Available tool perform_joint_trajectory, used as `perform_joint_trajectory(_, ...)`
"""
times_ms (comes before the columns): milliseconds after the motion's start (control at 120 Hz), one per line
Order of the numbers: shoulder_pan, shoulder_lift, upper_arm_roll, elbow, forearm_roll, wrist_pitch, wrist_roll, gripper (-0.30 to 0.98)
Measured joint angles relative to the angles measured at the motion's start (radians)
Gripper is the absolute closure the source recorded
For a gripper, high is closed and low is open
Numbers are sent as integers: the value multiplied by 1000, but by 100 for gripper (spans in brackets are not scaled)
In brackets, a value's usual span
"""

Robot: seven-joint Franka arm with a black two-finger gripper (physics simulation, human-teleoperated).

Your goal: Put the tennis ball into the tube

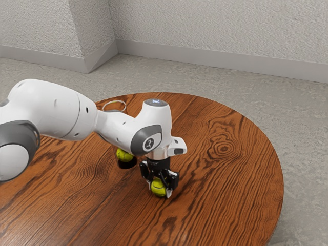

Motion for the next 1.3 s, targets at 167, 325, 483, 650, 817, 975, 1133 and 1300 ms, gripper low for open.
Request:
perform_joint_trajectory(167,-1,-71,0,0,9,-7,-15,36)
perform_joint_trajectory(325,-4,-213,31,18,68,-67,-29,39)
perform_joint_trajectory(483,7,-326,87,116,148,-177,-38,38)
perform_joint_trajectory(650,150,-349,58,243,173,-304,-26,37)
perform_joint_trajectory(817,383,-300,-74,308,170,-371,5,36)
perform_joint_trajectory(975,409,-225,-88,376,159,-401,36,36)
perform_joint_trajectory(1133,418,-210,-82,380,145,-415,63,32)
perform_joint_trajectory(1300,410,-214,-81,381,131,-422,84,15)
